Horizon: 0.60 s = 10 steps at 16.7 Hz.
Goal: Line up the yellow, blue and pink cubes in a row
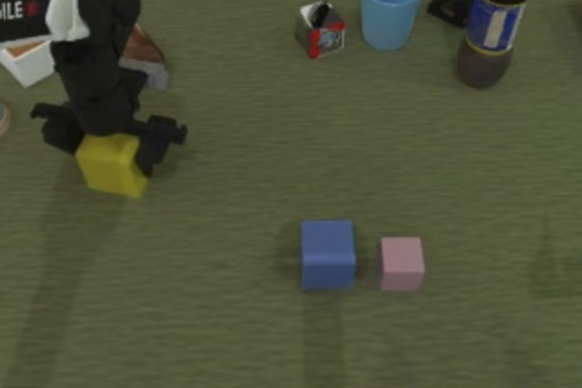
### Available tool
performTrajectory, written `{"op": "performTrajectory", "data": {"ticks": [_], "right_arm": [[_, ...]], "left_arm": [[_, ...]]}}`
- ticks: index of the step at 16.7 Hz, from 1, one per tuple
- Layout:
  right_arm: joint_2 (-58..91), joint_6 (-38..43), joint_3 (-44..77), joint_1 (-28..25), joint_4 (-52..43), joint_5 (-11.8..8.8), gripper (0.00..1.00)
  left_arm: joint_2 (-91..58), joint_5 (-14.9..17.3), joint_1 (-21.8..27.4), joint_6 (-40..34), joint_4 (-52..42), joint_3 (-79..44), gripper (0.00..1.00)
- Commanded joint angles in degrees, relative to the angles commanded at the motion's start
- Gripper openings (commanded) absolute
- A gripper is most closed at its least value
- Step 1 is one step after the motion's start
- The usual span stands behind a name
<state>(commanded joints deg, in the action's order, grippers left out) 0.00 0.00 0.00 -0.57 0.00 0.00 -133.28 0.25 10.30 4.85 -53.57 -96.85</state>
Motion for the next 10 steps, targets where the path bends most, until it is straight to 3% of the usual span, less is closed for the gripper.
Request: {"op": "performTrajectory", "data": {"ticks": [6,10], "right_arm": [[0.0,0.0,0.0,0.0,0.0,0.0,1.0],[0.0,0.0,0.0,0.0,0.0,0.0,1.0]], "left_arm": [[0.54,0.04,0.11,0.05,-0.34,-0.27,0.0],[2.33,0.05,-0.25,0.12,-6.59,-4.4,0.0]]}}
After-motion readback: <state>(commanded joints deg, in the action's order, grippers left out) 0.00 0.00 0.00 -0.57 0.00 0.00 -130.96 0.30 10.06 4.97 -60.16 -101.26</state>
